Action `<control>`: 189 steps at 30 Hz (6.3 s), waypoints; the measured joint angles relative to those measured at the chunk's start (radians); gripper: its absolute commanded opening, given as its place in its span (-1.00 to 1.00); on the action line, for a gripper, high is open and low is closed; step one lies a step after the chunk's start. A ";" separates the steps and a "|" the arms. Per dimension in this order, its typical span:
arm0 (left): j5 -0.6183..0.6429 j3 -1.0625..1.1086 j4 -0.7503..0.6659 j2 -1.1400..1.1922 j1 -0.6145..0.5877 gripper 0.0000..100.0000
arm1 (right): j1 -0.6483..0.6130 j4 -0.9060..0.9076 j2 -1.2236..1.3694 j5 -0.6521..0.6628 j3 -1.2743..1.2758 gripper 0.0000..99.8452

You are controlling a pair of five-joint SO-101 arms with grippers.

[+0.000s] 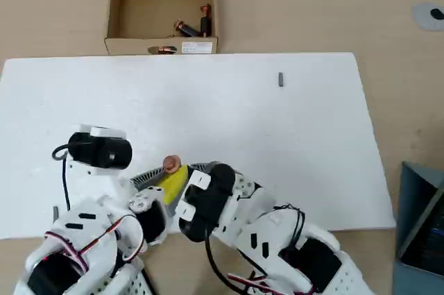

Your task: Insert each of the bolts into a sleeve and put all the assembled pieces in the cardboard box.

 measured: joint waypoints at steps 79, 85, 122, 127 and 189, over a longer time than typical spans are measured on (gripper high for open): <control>-0.361 0.520 -0.143 0.006 -0.752 -1.00 | 0.474 -0.143 0.864 -0.333 -0.752 -0.98; -0.361 0.520 -0.143 0.006 -0.752 -1.00 | 0.474 -0.221 1.152 -0.325 -0.911 -0.98; -0.361 0.522 -0.143 0.006 -0.755 -0.99 | 0.508 -0.489 2.699 0.164 -2.180 -0.70; -0.361 0.522 -0.143 0.006 -0.755 -0.99 | 0.508 -0.411 2.766 0.166 -2.364 -0.70; -0.361 0.522 -0.143 0.006 -0.755 -0.99 | 0.918 0.626 1.191 -0.098 -1.694 -0.98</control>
